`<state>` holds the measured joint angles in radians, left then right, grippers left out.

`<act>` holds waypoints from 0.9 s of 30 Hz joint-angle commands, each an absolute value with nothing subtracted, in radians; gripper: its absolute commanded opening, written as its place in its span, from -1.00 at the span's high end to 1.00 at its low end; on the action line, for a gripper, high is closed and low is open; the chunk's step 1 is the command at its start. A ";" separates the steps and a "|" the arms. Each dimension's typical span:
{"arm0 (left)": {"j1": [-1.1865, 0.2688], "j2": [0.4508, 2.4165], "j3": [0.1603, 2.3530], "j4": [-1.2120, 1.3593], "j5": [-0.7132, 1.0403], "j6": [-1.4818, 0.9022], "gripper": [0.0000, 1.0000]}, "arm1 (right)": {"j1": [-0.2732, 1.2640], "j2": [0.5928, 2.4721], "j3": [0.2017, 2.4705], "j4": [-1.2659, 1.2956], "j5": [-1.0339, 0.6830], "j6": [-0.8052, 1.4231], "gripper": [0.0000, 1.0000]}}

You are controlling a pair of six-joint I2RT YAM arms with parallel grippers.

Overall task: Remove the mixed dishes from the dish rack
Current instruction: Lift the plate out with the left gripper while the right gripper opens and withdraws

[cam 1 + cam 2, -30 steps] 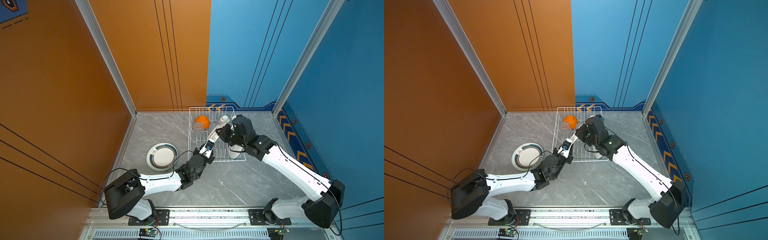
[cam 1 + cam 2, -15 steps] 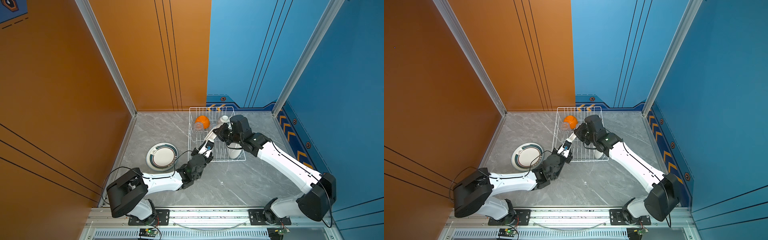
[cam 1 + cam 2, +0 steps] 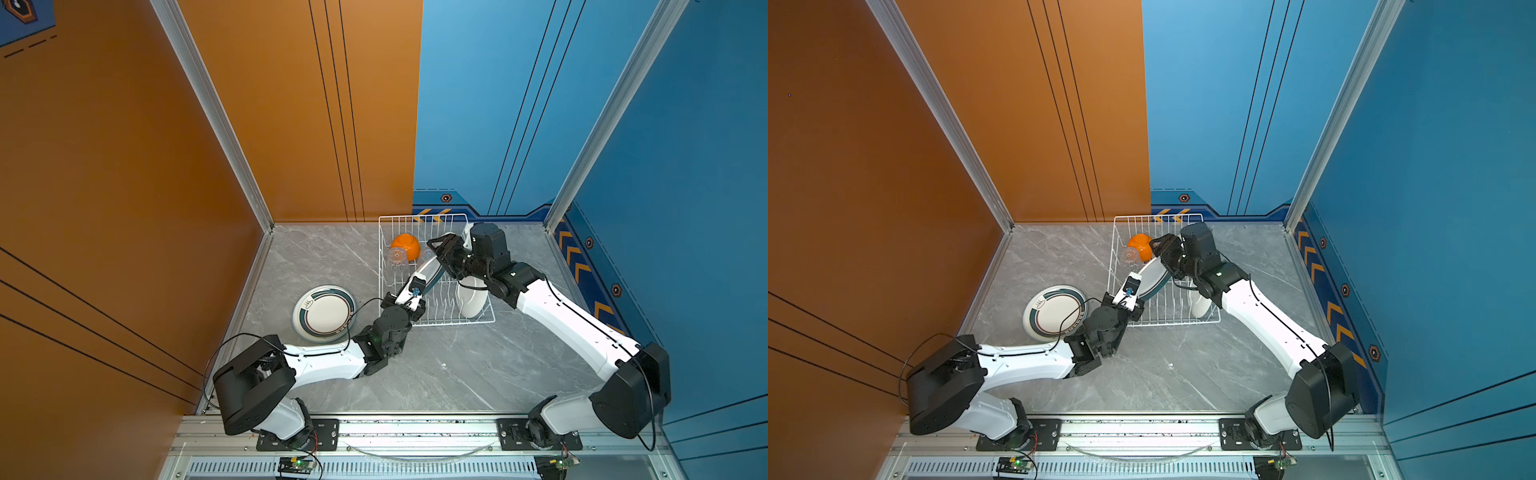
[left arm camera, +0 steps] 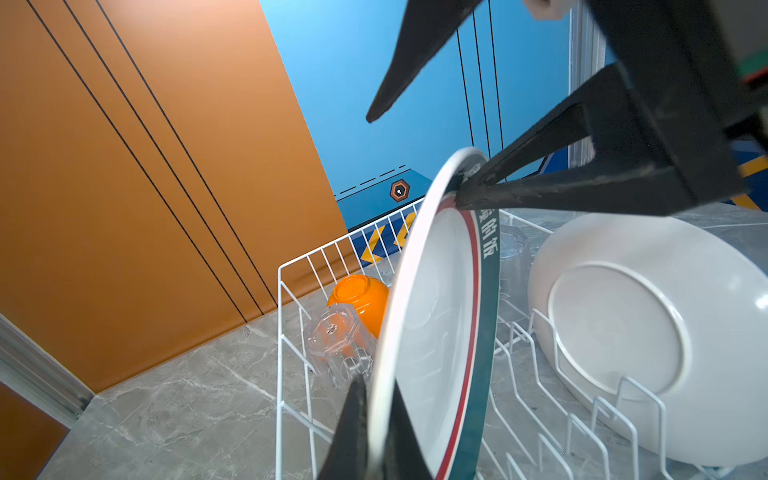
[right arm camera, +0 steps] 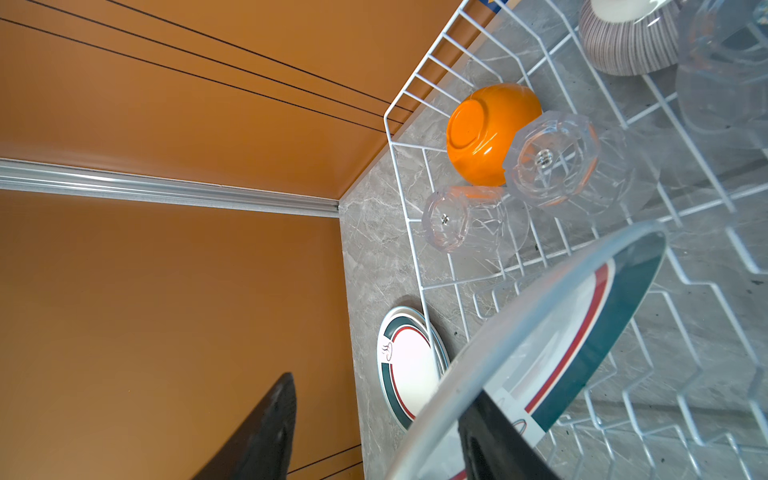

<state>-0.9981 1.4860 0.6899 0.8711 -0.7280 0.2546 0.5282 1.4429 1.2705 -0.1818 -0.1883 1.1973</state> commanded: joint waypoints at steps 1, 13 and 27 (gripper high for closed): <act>-0.999 1.483 0.720 0.930 -0.694 0.235 1.00 | 0.516 1.435 1.252 -0.138 -0.212 1.182 -0.25; -0.964 1.453 0.744 0.897 -0.694 0.238 1.00 | 0.505 1.376 1.217 -0.126 -0.227 1.121 -0.28; -0.886 1.278 0.784 0.668 -0.648 0.131 1.00 | 0.483 1.137 1.012 -0.068 -0.175 1.076 -0.37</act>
